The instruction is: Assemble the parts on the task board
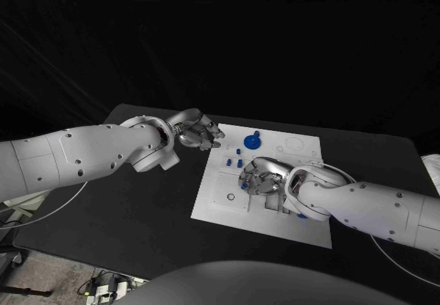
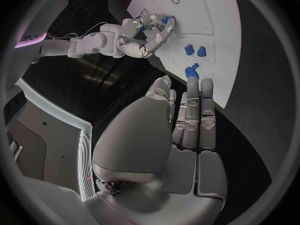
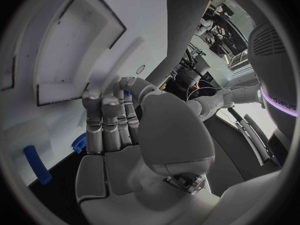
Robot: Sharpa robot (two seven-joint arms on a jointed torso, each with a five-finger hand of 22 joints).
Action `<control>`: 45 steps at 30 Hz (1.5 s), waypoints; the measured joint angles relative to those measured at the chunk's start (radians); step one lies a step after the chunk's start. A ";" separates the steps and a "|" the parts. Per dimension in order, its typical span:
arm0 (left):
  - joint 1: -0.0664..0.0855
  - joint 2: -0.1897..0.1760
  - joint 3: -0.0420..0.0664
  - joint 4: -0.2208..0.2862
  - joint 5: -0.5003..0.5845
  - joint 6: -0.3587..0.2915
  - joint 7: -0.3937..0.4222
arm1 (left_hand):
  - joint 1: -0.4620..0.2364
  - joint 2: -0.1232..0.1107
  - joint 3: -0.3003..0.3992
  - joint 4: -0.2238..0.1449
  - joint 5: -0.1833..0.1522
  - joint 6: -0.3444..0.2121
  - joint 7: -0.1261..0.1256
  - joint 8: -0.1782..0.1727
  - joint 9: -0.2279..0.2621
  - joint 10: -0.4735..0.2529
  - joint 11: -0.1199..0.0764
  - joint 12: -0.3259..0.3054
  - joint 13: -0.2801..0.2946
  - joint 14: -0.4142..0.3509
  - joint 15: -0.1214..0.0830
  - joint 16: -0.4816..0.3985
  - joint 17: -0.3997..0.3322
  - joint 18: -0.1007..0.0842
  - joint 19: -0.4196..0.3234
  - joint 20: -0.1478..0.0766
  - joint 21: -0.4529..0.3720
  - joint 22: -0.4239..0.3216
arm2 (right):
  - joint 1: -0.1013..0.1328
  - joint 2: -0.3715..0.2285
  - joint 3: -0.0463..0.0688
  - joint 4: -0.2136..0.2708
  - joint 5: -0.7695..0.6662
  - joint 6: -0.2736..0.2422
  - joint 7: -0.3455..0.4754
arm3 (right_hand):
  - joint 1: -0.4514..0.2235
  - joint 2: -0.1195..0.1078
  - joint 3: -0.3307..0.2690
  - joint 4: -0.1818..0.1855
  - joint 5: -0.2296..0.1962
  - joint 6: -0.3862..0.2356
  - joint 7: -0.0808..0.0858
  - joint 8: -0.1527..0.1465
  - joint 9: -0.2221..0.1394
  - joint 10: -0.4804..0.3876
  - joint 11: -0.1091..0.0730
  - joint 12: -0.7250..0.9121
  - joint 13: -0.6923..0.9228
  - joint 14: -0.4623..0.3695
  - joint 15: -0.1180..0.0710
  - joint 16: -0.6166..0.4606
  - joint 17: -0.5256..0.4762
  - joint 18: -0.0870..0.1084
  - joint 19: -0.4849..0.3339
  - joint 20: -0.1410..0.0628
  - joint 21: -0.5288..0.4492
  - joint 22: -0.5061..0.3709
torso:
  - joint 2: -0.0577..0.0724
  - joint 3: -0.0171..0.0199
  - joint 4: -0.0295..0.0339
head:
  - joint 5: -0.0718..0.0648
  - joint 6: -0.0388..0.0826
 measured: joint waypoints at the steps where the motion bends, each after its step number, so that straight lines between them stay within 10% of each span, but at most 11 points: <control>1: 0.000 0.000 0.000 0.000 0.000 0.001 -0.001 | 0.000 0.000 0.000 0.000 0.000 0.000 0.000 0.000 0.000 0.000 0.000 0.000 0.000 0.000 0.000 0.000 0.000 0.000 0.000 0.000 0.000 0.000 | 0.000 0.000 0.000 0.000 0.000 0.001 0.000 | 0.000 0.000 0.000 0.000 -0.001 0.000 0.000 0.000 0.000 0.000 0.000 0.000 0.000 0.000 0.000 0.000 0.000 0.000 0.000 0.000 0.000 0.000 | 0.000 0.0001 -0.0001 | 0.000 0.000; 28: 0.000 0.003 0.000 -0.001 -0.005 0.018 -0.018 | 0.000 0.000 0.000 0.000 0.000 -0.004 -0.004 0.000 0.000 0.000 0.000 0.000 0.000 0.000 0.000 0.000 0.000 0.000 0.000 0.000 0.000 0.001 | 0.001 -0.004 0.001 0.010 -0.059 -0.004 -0.017 | -0.007 -0.007 -0.006 0.000 0.009 -0.033 0.002 0.004 -0.002 -0.017 -0.008 0.028 0.007 0.000 0.000 0.000 -0.012 0.007 -0.011 -0.004 -0.019 0.001 | 0.000 -0.0001 -0.0001 | -0.001 0.000; 45: -0.001 0.004 0.000 -0.001 -0.007 0.024 -0.022 | 0.000 0.000 0.000 0.000 0.000 -0.004 -0.004 0.000 0.000 0.000 0.000 0.000 0.000 -0.004 0.004 0.000 -0.001 0.000 0.000 0.000 0.000 0.001 | 0.002 -0.001 0.002 0.013 -0.075 0.004 -0.036 | -0.028 -0.020 0.009 0.011 -0.087 -0.160 -0.005 -0.079 -0.085 -0.043 -0.011 0.051 0.043 -0.011 -0.003 0.000 -0.028 0.008 -0.022 0.000 -0.048 0.001 | 0.000 -0.0003 -0.0002 | -0.001 0.000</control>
